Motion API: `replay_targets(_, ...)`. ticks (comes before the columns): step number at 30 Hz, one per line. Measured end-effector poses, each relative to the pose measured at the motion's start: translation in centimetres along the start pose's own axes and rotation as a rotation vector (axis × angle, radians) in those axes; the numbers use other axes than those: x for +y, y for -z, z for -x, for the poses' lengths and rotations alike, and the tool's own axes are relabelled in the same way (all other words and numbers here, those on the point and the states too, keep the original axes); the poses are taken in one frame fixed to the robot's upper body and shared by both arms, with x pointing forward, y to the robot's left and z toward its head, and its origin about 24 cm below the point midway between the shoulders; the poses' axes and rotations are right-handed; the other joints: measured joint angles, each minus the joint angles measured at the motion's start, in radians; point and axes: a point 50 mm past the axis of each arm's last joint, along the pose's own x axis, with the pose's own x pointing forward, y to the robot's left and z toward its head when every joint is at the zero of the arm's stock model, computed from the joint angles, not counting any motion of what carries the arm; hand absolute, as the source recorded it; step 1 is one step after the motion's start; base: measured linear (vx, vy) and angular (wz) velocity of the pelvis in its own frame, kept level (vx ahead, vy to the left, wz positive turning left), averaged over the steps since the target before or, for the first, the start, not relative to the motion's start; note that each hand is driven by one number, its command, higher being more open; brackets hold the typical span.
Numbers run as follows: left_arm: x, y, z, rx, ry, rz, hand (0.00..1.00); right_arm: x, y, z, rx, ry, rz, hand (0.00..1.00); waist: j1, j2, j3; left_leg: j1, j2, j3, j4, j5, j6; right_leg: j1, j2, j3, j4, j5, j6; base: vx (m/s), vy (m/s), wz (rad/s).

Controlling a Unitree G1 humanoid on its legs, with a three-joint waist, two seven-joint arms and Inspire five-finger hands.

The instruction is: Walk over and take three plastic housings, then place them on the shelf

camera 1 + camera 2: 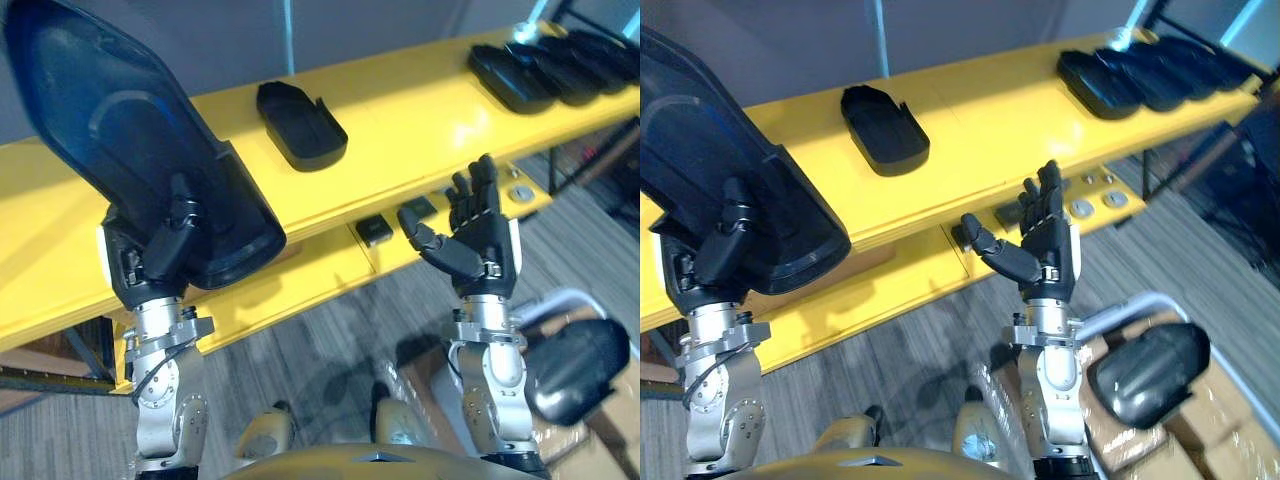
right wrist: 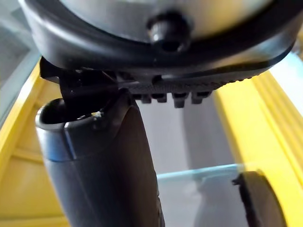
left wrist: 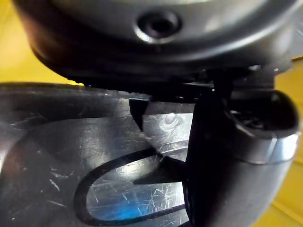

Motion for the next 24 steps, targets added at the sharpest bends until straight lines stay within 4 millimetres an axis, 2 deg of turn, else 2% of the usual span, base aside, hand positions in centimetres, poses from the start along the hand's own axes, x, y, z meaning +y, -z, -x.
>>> replay_targets(2,-0.4,0.2,0.0,0.007,0.027,0.021,0.0,-1.5,-1.4,-0.7,-0.061,0.036,0.052,1.0,-0.009,0.013,-0.006,0.031,0.077,0.201,-0.082,0.062,-0.008,0.049,-0.001,-0.094,-0.016,-0.005,-0.018,0.1,-0.232,1.04)
replay_targets(3,-0.5,0.2,0.1,0.007,0.033,0.025,0.0,-1.7,-1.7,-0.7,-0.07,0.044,0.059,1.0,-0.009,0.014,-0.006,0.046,0.087,0.235,-0.108,0.083,-0.014,0.06,-0.004,-0.11,-0.018,-0.005,-0.018,0.08,-0.133,0.89)
replay_targets(4,-0.6,0.2,0.1,0.009,0.046,0.034,0.0,-1.9,-1.9,-0.7,-0.082,0.054,0.062,1.0,-0.009,0.013,-0.006,0.075,0.095,0.278,-0.16,0.127,-0.037,0.083,-0.012,-0.137,-0.025,-0.005,-0.019,0.05,-0.054,0.57)
replay_targets(7,-0.6,0.2,0.1,0.008,0.06,0.027,0.0,-1.5,-2.0,-0.6,-0.09,0.048,0.044,1.0,0.009,0.006,-0.009,0.106,0.072,0.282,-0.223,0.156,-0.033,0.11,-0.036,-0.15,-0.047,-0.004,-0.016,0.01,0.029,0.25)
replay_targets(8,-0.6,0.2,0.0,0.007,0.06,0.023,0.0,-1.1,-1.9,-0.5,-0.091,0.041,0.023,1.0,0.011,0.001,-0.013,0.104,0.06,0.282,-0.238,0.155,-0.025,0.124,-0.04,-0.155,-0.078,0.006,-0.002,-0.02,0.043,0.19)
replay_targets(11,-0.6,0.3,0.1,0.019,0.064,0.014,0.0,-0.8,-1.7,-0.3,-0.086,0.036,-0.007,1.0,0.005,-0.004,-0.015,0.103,0.058,0.329,-0.259,0.16,-0.025,0.141,-0.055,-0.181,-0.11,0.02,0.009,-0.01,0.042,0.3)
replay_targets(13,-0.5,0.5,0.1,0.04,0.061,0.003,0.0,-0.8,-1.6,-0.3,-0.078,0.024,-0.043,1.0,0.01,0.0,-0.013,0.066,0.06,0.323,-0.168,0.153,-0.019,0.153,-0.052,-0.187,-0.113,0.02,0.011,0.01,0.043,0.14)
replay_targets(14,-0.4,0.6,0.1,0.05,0.061,-0.008,0.0,-0.8,-1.5,-0.3,-0.068,0.013,-0.054,1.0,0.012,0.006,-0.011,0.033,0.069,0.31,-0.087,0.123,-0.013,0.161,-0.045,-0.19,-0.114,0.02,0.011,0.0,0.053,0.08)
replay_targets(16,-0.4,0.7,0.1,0.066,0.069,-0.045,0.0,-0.8,-1.2,-0.3,-0.051,0.005,-0.071,1.0,0.013,0.005,-0.011,0.018,0.074,0.308,-0.048,0.114,-0.009,0.168,-0.05,-0.19,-0.115,0.021,0.011,-0.01,0.059,0.07)
replay_targets(18,-0.5,0.9,0.1,0.083,0.087,-0.068,0.0,-0.8,-1.2,-0.3,-0.048,0.003,-0.071,1.0,0.012,0.006,-0.009,0.033,0.071,0.312,-0.077,0.118,-0.007,0.169,-0.058,-0.192,-0.116,0.023,0.016,-0.03,0.04,0.04)
replay_targets(24,-1.0,1.1,-0.4,0.118,0.206,-0.163,0.0,-1.2,-0.6,0.2,-0.011,0.032,-0.062,1.0,0.001,0.002,-0.011,0.124,0.018,0.374,-0.224,0.167,-0.002,0.162,-0.104,-0.161,-0.128,0.022,0.027,-0.07,0.042,-0.16)
